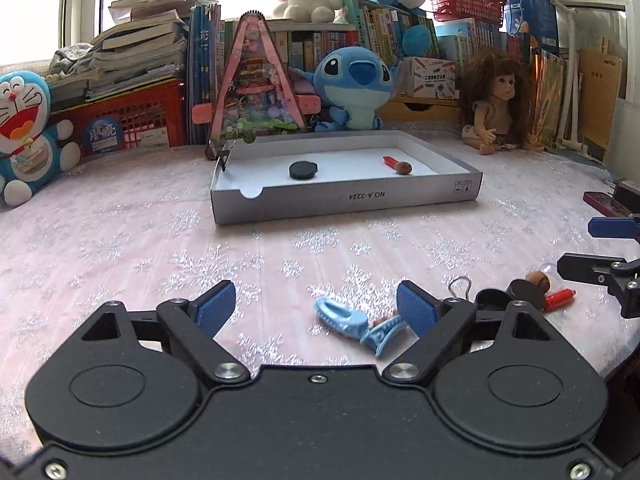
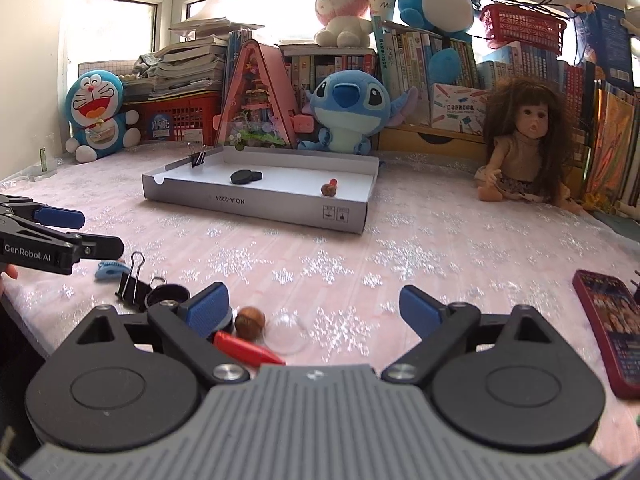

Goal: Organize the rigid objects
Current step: 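Reach the left tool to the blue hair clip while the right tool reaches the clear plastic ball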

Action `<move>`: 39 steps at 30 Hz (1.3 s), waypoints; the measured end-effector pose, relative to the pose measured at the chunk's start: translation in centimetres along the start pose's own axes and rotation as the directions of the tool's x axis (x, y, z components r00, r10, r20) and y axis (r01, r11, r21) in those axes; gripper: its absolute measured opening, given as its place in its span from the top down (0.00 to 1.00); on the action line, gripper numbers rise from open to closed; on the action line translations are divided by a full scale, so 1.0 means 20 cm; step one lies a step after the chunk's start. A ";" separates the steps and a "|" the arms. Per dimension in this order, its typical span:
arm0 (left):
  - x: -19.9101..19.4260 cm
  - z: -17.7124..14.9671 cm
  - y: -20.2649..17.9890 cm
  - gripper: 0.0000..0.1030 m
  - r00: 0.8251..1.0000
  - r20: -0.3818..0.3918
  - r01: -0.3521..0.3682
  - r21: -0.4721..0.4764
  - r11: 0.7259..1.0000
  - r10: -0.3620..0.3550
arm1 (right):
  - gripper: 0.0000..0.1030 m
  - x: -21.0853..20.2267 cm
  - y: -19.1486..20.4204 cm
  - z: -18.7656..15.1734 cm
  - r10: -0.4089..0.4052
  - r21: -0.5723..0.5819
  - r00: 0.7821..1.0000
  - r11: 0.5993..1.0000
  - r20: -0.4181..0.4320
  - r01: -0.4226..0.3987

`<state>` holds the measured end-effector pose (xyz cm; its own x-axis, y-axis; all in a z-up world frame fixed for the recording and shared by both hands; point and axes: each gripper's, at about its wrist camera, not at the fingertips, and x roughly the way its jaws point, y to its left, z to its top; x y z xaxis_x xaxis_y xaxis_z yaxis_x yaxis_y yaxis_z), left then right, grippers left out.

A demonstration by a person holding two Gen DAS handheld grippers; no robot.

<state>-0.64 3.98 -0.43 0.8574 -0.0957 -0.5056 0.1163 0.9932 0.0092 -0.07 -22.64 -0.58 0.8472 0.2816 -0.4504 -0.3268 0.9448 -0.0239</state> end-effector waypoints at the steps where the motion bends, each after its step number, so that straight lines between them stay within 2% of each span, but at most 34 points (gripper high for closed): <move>1: 0.00 -0.01 0.01 0.20 1.000 -0.005 0.007 -0.007 1.000 -0.007 | 0.08 -0.01 0.00 -0.01 0.001 0.002 1.000 1.000 -0.006 -0.001; 4: -0.02 -0.02 0.03 0.24 1.000 -0.006 0.022 -0.027 0.999 -0.022 | 0.11 -0.02 0.00 -0.03 -0.001 -0.001 1.000 1.000 -0.019 0.001; 6: -0.03 -0.03 0.04 0.33 1.000 -0.007 0.029 -0.030 0.999 -0.029 | 0.14 -0.02 0.01 -0.04 -0.003 -0.005 1.000 1.000 -0.029 0.003; 8: -0.02 -0.02 0.05 0.37 0.999 -0.011 0.040 -0.036 0.999 -0.041 | 0.17 -0.02 0.01 -0.04 0.003 -0.006 0.999 1.000 -0.033 -0.003; 12: -0.02 -0.01 0.06 0.44 1.000 -0.012 0.028 -0.048 0.998 -0.029 | 0.22 0.01 0.01 -0.04 -0.036 -0.014 0.998 0.999 -0.046 0.035; 15: -0.02 -0.01 0.08 0.48 1.000 -0.017 0.021 -0.048 0.999 -0.022 | 0.25 0.03 0.00 -0.02 -0.032 -0.015 0.997 0.999 -0.067 0.031; 20: -0.04 -0.01 0.08 0.49 0.999 -0.031 0.011 -0.022 1.000 -0.011 | 0.34 0.06 0.02 -0.01 -0.017 -0.050 0.995 0.999 -0.098 0.013; 25: -0.02 -0.01 0.06 0.49 0.999 -0.044 0.026 0.000 1.000 -0.026 | 0.43 0.11 0.02 0.00 0.002 -0.025 0.992 1.000 -0.124 -0.005; 32: 0.07 0.01 0.02 0.51 0.997 -0.077 0.018 0.007 1.000 -0.018 | 0.44 0.12 0.01 0.00 -0.003 -0.040 0.991 0.999 -0.133 -0.003; 35: 0.09 0.01 0.01 0.60 0.996 -0.080 0.033 -0.004 0.999 -0.033 | 0.45 0.12 0.01 0.00 -0.002 -0.043 0.991 0.999 -0.134 -0.004; 39: 0.10 0.02 0.00 0.81 0.996 -0.077 0.044 0.001 0.999 -0.044 | 0.49 0.12 0.02 -0.01 0.007 -0.045 0.991 0.999 -0.133 -0.013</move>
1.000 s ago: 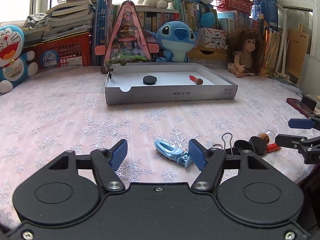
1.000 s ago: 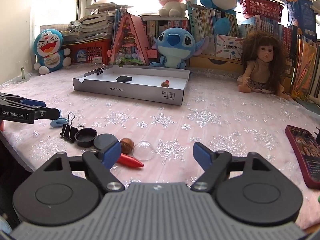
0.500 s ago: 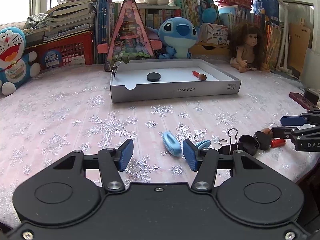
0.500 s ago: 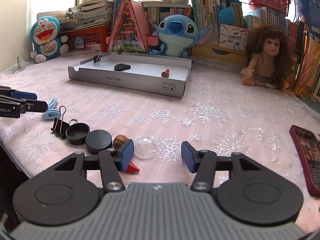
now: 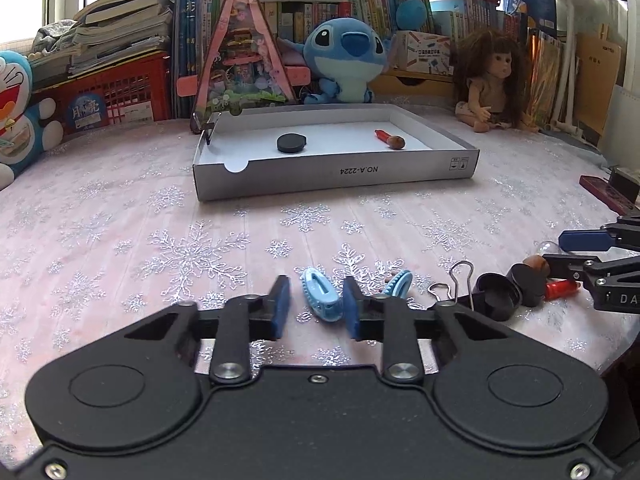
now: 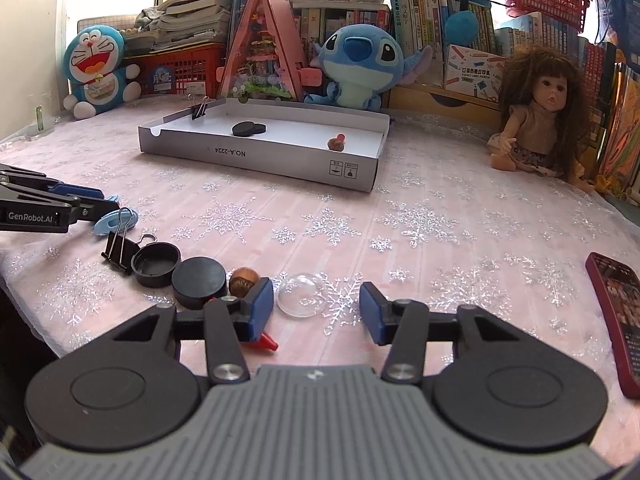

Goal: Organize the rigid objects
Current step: 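Reach the left tool to the blue hair clip while the right tool reaches the clear plastic ball, then close the left tool on the small blue hair clip while the right tool grasps the clear ball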

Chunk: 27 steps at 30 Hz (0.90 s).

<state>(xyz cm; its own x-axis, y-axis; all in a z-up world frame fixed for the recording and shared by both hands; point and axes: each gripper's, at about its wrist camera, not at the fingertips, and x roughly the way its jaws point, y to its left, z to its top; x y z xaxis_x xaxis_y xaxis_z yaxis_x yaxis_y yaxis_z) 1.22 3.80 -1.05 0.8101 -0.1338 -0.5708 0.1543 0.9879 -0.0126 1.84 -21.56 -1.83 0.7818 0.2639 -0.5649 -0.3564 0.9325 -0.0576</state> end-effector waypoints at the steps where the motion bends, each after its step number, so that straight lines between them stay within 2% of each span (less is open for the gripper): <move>1: 0.00 0.00 0.00 0.83 1.000 0.000 0.005 -0.003 1.000 -0.005 | 0.52 0.00 0.00 0.00 0.002 -0.003 1.000 1.000 0.001 -0.002; 3: 0.00 0.00 0.00 0.85 1.000 0.001 0.010 -0.007 1.000 -0.010 | 0.59 0.01 0.01 0.00 0.011 -0.012 1.000 1.000 0.001 -0.011; 4: 0.00 0.01 0.00 0.85 1.000 0.001 0.010 -0.011 1.000 -0.010 | 0.66 0.01 0.02 0.01 0.016 -0.017 1.000 1.000 0.002 -0.016; 5: 0.00 0.01 0.00 0.85 1.000 0.001 0.011 -0.015 1.000 -0.011 | 0.67 0.01 0.03 0.01 0.017 -0.023 1.000 1.000 0.002 -0.017; 16: -0.02 0.06 0.01 0.85 1.000 0.025 0.001 -0.019 1.000 -0.001 | 0.68 0.01 0.03 0.04 -0.005 -0.027 1.000 1.000 0.009 0.005; 20: -0.01 0.11 0.02 0.85 0.999 0.023 -0.026 -0.032 0.999 0.026 | 0.68 0.02 0.00 0.09 -0.024 -0.007 1.000 1.000 0.018 0.024; 27: 0.01 0.24 0.04 0.85 0.998 0.050 -0.032 -0.044 0.998 0.034 | 0.68 0.05 -0.04 0.21 -0.039 0.039 0.999 0.999 0.037 0.038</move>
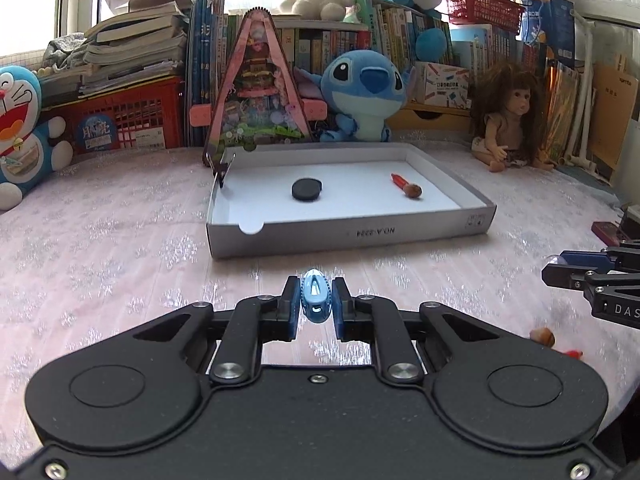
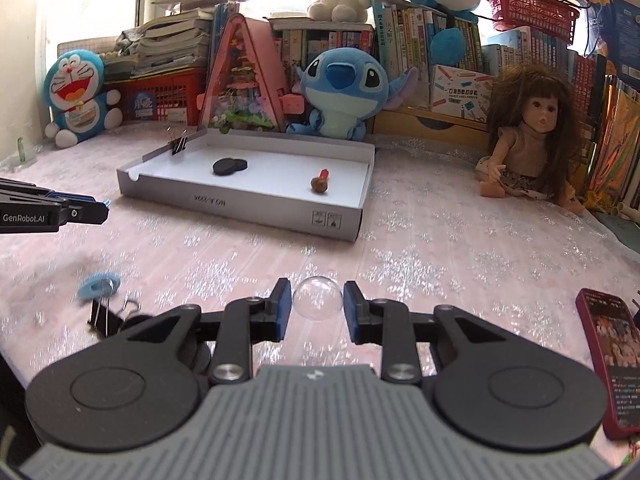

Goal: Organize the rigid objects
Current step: 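Close the left tool on the small blue hair clip while the right tool grasps the clear ball, then carry the blue clip in the left tool while the right tool carries the ball over the tray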

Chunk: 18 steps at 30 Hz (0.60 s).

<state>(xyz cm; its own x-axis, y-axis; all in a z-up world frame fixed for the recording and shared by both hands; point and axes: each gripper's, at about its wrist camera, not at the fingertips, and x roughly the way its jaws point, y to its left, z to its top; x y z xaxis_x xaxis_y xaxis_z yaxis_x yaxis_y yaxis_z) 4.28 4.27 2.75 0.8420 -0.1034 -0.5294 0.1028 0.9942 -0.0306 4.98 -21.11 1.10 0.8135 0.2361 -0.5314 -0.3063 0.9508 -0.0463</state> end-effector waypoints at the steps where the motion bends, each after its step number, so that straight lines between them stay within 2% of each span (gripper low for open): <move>1: 0.00 0.02 0.00 0.85 1.000 0.004 -0.001 -0.002 1.000 0.001 | 0.68 0.01 0.00 0.02 0.000 0.005 1.000 1.000 0.002 0.000; 18: 0.19 0.31 -0.04 0.85 1.000 0.021 0.023 -0.013 1.000 -0.023 | 0.68 0.17 -0.04 0.29 0.004 0.052 1.000 0.999 0.023 -0.005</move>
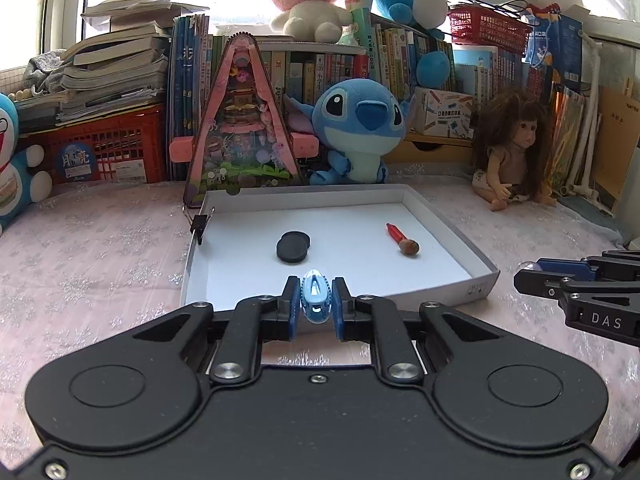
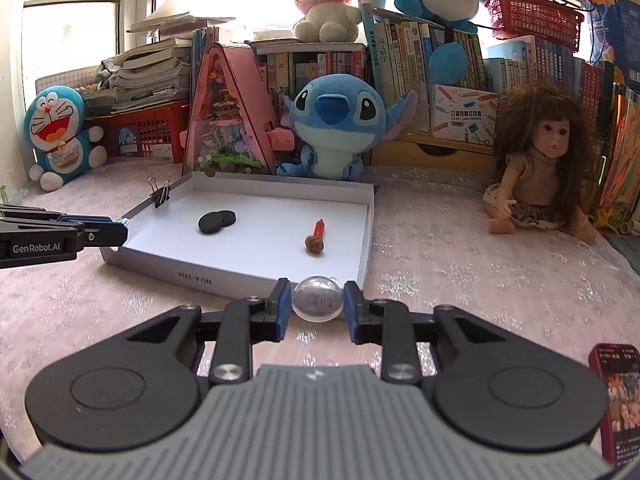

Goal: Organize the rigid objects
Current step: 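Carry the blue clip in the left tool while the right tool carries the ball over the tray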

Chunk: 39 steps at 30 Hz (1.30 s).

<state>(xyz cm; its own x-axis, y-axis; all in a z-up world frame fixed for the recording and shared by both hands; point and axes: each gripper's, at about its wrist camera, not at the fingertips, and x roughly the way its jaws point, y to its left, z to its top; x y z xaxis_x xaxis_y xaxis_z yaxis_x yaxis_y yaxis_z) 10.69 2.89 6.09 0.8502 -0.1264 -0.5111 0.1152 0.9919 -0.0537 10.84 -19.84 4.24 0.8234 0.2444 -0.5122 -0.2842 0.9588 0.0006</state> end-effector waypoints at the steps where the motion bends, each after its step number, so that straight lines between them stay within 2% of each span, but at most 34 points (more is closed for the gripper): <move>1: 0.02 0.01 0.00 0.85 1.000 -0.001 0.000 0.001 1.000 0.000 | 0.68 0.01 0.00 0.01 0.001 0.003 1.000 1.000 -0.001 -0.001; 12: 0.29 0.12 0.01 0.85 0.999 -0.041 -0.031 -0.006 1.000 0.030 | 0.68 0.23 -0.01 0.13 0.008 0.030 1.000 1.000 -0.030 -0.007; 21: 0.53 0.13 0.07 0.85 0.992 -0.124 -0.034 -0.085 0.996 0.023 | 0.68 0.44 -0.03 0.14 0.025 0.093 0.996 0.996 -0.090 -0.017; 39: 0.73 0.09 0.05 0.85 0.984 -0.162 -0.081 -0.048 0.996 0.072 | 0.68 0.67 0.01 0.15 0.001 0.071 0.987 0.997 -0.162 0.010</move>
<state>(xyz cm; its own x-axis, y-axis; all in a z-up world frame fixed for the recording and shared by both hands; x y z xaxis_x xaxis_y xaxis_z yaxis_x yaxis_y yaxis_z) 24.21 2.00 0.04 0.7616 -0.0506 -0.6461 0.0212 0.9984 -0.0532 23.18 -15.89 -0.08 0.7328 0.2189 -0.6442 -0.2400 0.9691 0.0562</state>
